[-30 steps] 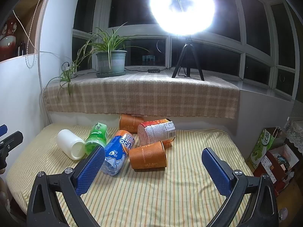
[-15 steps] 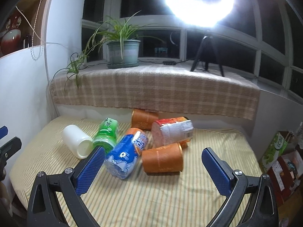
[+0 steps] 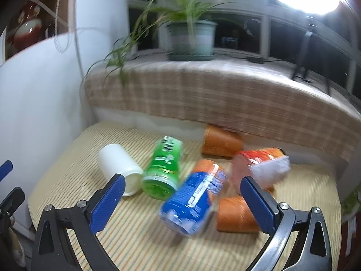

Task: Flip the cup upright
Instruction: 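Move the right gripper down to the lying white cup and close on it, then lift the white cup with the right gripper and rotate it upright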

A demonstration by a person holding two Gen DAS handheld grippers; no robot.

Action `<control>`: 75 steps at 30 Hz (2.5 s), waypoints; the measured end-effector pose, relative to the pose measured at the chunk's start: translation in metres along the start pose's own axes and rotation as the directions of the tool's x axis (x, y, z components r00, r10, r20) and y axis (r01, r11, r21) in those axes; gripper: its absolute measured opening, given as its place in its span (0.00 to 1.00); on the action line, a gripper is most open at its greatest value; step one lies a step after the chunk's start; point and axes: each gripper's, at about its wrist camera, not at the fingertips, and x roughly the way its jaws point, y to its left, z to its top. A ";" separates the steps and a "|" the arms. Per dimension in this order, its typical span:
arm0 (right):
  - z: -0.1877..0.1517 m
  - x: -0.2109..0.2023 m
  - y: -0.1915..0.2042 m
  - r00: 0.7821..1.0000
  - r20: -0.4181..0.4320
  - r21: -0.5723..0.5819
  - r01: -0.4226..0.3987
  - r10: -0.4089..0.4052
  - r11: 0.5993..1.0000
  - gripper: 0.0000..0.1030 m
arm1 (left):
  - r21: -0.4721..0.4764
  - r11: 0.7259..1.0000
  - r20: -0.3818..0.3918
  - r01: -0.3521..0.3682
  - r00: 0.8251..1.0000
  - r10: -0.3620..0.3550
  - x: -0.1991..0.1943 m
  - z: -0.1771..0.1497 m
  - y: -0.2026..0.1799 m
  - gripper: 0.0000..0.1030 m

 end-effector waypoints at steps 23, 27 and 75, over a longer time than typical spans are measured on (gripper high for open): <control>0.030 0.117 0.116 0.926 -0.346 -0.389 -0.289 0.152 0.875 0.96 | -0.094 0.988 -0.081 -0.122 0.990 0.115 -0.004 -0.025 0.059 1.00; 0.026 0.137 0.127 0.921 -0.378 -0.442 -0.271 0.097 0.855 0.95 | -0.098 0.986 -0.096 -0.133 0.988 0.123 -0.004 -0.028 0.065 1.00; 0.000 0.057 0.130 0.924 -0.301 -0.262 -0.316 0.234 0.912 0.74 | -0.100 0.988 -0.079 -0.120 0.991 0.112 -0.022 -0.028 0.062 1.00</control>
